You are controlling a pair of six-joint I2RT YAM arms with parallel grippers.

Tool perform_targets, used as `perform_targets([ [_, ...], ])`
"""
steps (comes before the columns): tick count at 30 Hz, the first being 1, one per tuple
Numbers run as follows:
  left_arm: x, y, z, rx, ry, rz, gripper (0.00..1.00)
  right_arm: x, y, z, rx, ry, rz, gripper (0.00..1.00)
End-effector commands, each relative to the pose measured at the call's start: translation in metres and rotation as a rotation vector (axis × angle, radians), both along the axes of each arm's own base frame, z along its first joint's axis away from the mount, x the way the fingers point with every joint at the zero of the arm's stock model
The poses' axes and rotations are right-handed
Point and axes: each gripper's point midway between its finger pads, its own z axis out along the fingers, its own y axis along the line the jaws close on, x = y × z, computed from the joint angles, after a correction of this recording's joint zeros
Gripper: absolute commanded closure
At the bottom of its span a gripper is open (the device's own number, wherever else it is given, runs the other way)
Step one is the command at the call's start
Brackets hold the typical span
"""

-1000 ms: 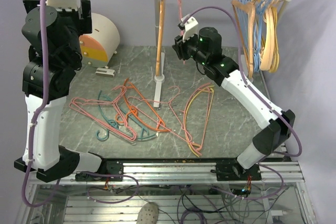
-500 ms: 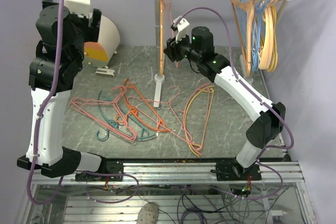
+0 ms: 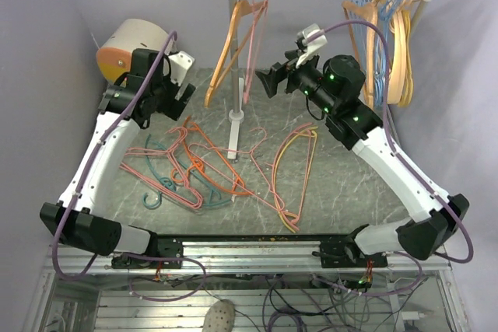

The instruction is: Organize the hangers

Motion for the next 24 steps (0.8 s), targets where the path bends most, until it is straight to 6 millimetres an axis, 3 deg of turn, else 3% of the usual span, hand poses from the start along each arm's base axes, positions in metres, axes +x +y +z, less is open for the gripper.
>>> perform_targets([
  [1, -0.004, -0.008, -0.032, -0.045, 0.095, -0.066, 0.01, -0.007, -0.005, 0.012, 0.058, -0.034, -0.002, 0.0],
  [4, -0.006, -0.009, -0.055, -0.05, 0.142, -0.089, 0.01, -0.012, -0.019, 0.005, 0.1, -0.009, -0.061, 0.0],
  [5, -0.008, -0.009, -0.063, -0.045, 0.165, -0.101, 0.01, -0.021, -0.028, 0.008, 0.139, -0.011, -0.077, 0.0],
  [7, -0.012, -0.007, -0.079, -0.028, 0.214, -0.109, 0.01, -0.036, -0.041, -0.005, 0.184, 0.008, -0.093, 0.0],
  [12, -0.02, 0.007, -0.117, -0.016, 0.275, -0.132, 0.01, -0.067, -0.049, -0.102, 0.159, 0.215, -0.072, 0.0],
  [16, -0.032, -0.001, -0.141, -0.046, 0.344, -0.248, 0.01, -0.083, -0.046, -0.182, 0.107, 0.401, -0.051, 0.0],
  [19, -0.038, -0.006, -0.161, -0.062, 0.402, -0.29, 0.0, -0.093, -0.044, -0.226, 0.089, 0.502, -0.039, 0.05],
  [24, -0.038, -0.005, -0.187, -0.08, 0.449, -0.271, 0.04, -0.105, -0.038, -0.283, 0.022, 0.643, -0.025, 0.23],
])
